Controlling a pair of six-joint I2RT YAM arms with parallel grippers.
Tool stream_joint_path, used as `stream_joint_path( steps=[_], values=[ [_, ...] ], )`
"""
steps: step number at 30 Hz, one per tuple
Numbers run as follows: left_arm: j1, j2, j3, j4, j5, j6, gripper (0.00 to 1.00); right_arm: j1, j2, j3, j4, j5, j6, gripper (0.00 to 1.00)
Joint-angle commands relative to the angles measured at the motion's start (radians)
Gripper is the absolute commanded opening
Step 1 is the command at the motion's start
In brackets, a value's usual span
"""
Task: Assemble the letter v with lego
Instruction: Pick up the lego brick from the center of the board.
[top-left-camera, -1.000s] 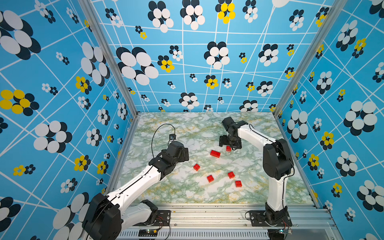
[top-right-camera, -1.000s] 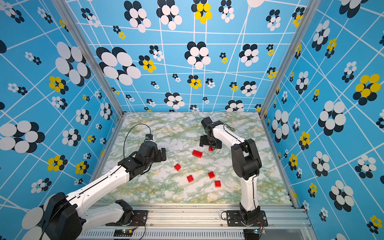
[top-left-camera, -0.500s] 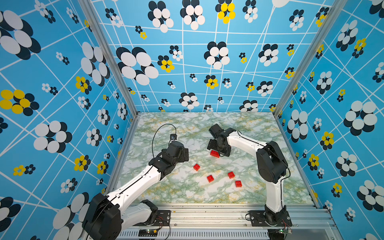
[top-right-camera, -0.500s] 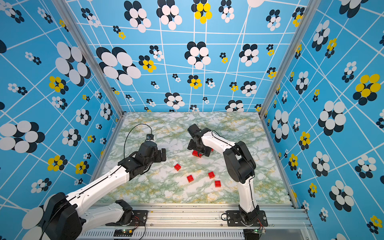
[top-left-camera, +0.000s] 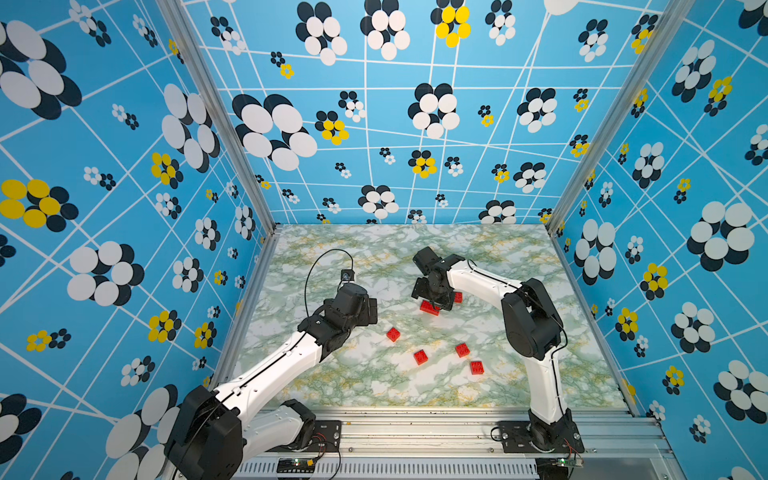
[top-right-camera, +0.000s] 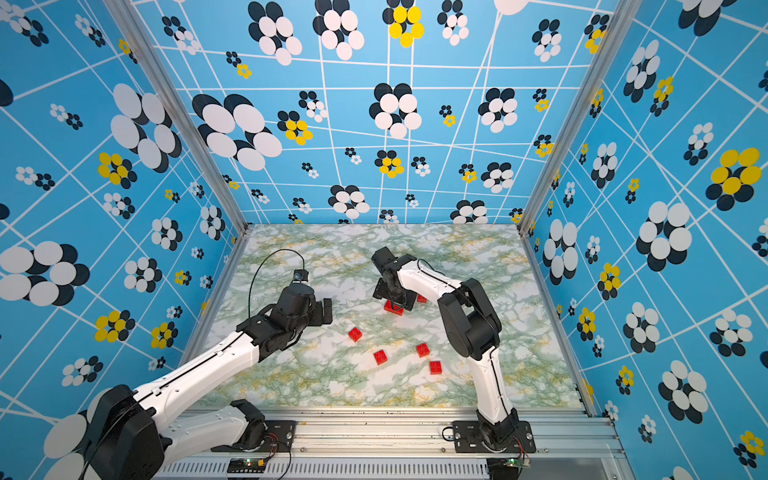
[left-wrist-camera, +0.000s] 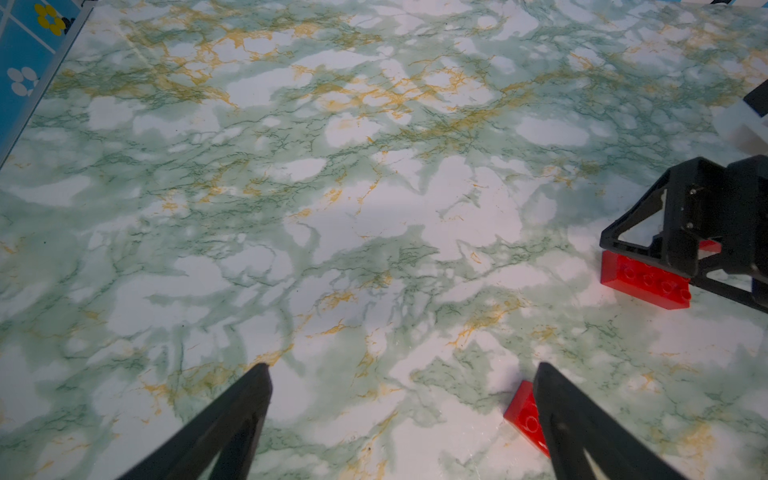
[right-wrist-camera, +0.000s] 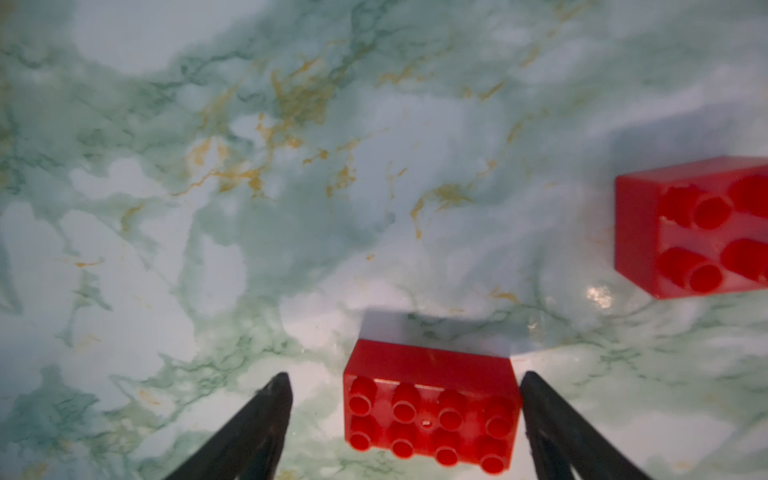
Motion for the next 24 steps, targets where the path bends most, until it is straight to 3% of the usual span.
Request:
stream_joint_path(
  steps=[1, 10, 19, 24],
  values=[
    [0.008, -0.008, -0.012, 0.010, 0.001, 0.004, 1.00, 0.007, 0.024, 0.029, -0.062, 0.004, -0.017, 0.83],
    [0.008, -0.009, -0.012, 0.010, -0.006, 0.009, 1.00, 0.009, 0.025, 0.020, -0.064, -0.007, -0.029, 0.73],
    [0.009, -0.013, -0.013, 0.011, -0.015, 0.011, 1.00, 0.009, 0.034, 0.025, -0.078, -0.016, -0.035, 0.73],
    [0.012, -0.011, -0.012, 0.012, -0.018, 0.014, 1.00, 0.009, 0.023, 0.025, -0.080, -0.008, -0.039, 0.63]
  ],
)
